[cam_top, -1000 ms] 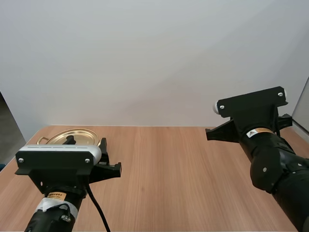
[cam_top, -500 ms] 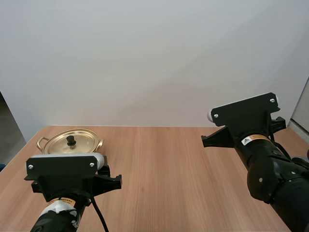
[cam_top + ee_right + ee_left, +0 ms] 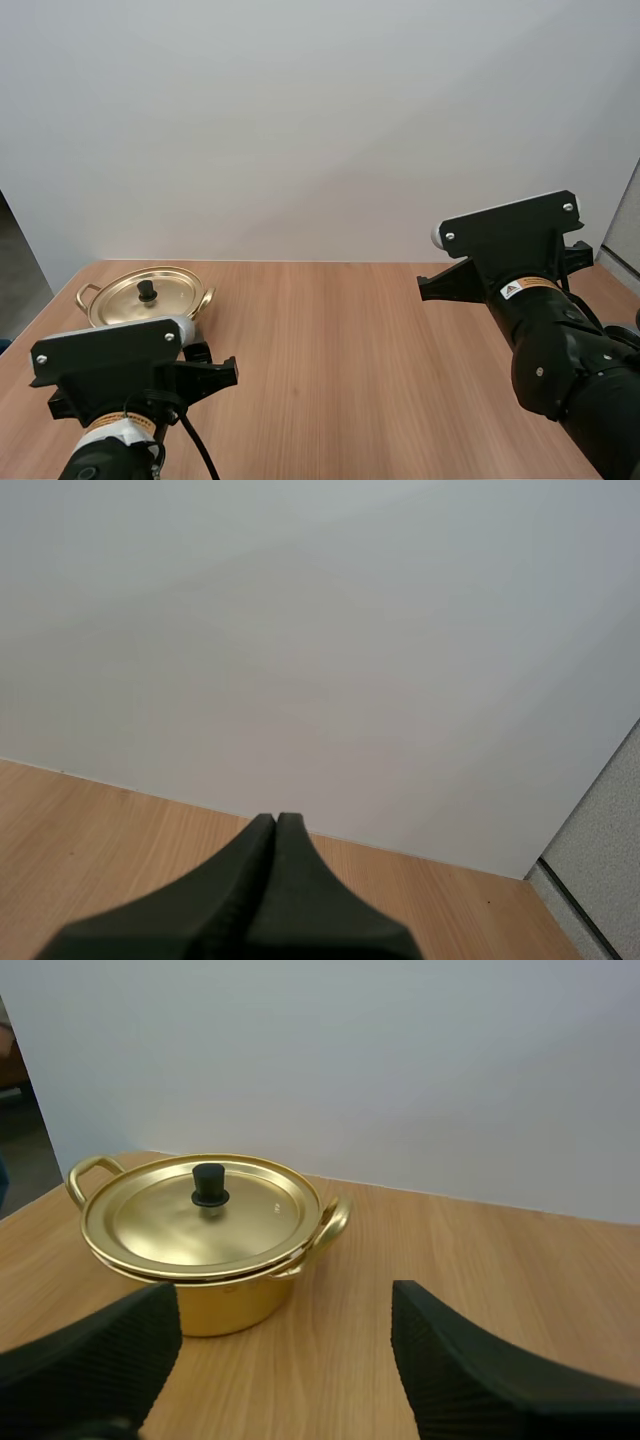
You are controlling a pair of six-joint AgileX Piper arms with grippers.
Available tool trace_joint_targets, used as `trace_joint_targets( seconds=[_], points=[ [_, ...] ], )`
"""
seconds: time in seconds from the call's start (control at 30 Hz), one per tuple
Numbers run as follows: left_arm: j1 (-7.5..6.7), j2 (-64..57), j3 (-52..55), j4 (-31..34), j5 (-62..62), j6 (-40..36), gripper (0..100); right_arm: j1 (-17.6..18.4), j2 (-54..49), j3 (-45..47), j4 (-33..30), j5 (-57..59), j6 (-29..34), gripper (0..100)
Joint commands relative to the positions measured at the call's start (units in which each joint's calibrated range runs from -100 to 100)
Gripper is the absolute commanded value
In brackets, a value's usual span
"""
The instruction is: Open the pot, put the car inside, and close it
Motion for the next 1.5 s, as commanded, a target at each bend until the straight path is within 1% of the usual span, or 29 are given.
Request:
trace_joint_targets(
  seconds=[0.0,0.23,0.37,0.6,0.67,0.7,0.73,0.77,0.8,0.83,0.87,0.9,0.93,1.1,1.2,1.3,1.4,1.47],
  points=[
    [-0.45,0.0,0.0,-0.2,-0.1,5.5,99,0.0,0.0,0.1,-0.1,0.0,-0.3,0],
    [-3.43,0.0,0.0,-0.7,-0.6,6.5,99,-0.1,0.0,0.1,-0.1,0.0,-0.6,0],
    [-3.48,0.0,0.0,0.2,-3.1,6.6,99,-0.1,0.0,0.1,-0.5,-0.5,-0.6,0],
    [-3.48,0.0,0.0,0.2,-2.9,6.6,99,-0.1,0.0,0.1,-0.4,-2.4,-0.1,0],
    [-3.48,0.0,0.0,-0.7,-1.4,6.6,98,-0.1,0.0,0.5,-0.3,-2.8,-0.1,0],
    [-3.48,0.0,0.0,-0.7,-0.4,6.6,95,-0.1,0.0,1.0,0.2,-3.5,-0.1,0],
    [-3.48,0.0,0.0,-0.7,-0.2,6.4,83,-0.1,0.0,1.3,0.5,-4.4,-0.1,0],
    [-3.48,0.0,0.0,-0.7,-0.5,6.4,75,-0.1,0.0,1.5,0.6,-5.2,-0.1,0],
    [-3.48,0.0,0.0,-0.7,-0.7,6.4,58,-0.1,0.0,1.8,0.6,-6.1,-0.1,0],
    [-3.48,0.0,0.0,-0.7,-0.7,6.4,51,-0.1,0.0,2.0,0.7,-6.3,-0.1,0],
    [-3.48,0.0,0.0,-0.7,-0.9,6.6,21,-0.1,0.0,2.4,0.8,-6.5,-0.1,0],
    [-3.48,0.0,0.0,-0.7,-0.8,6.6,1,-0.1,0.0,2.6,0.8,-6.5,0.3,0],
    [-3.48,0.0,0.0,-0.7,-0.8,6.8,0,-0.1,0.0,2.7,0.8,-6.5,1.0,0],
    [-3.48,0.0,0.0,-0.7,-0.8,6.8,0,-0.1,0.0,5.3,2.1,-5.8,5.7,0],
    [-3.48,0.0,0.0,-0.7,-0.8,6.8,0,-0.1,0.0,8.0,1.9,-4.3,5.8,0],
    [-3.48,0.0,0.0,-0.7,-0.8,6.8,0,1.6,-3.7,11.8,-0.9,-3.6,5.4,0],
    [-3.48,0.0,0.0,-0.7,-0.8,6.8,0,3.7,-10.6,15.8,-3.4,-2.8,5.4,0],
    [-3.48,0.0,0.0,-0.7,-0.8,6.8,0,4.6,-16.0,16.5,-3.5,0.8,5.4,0]
  ],
)
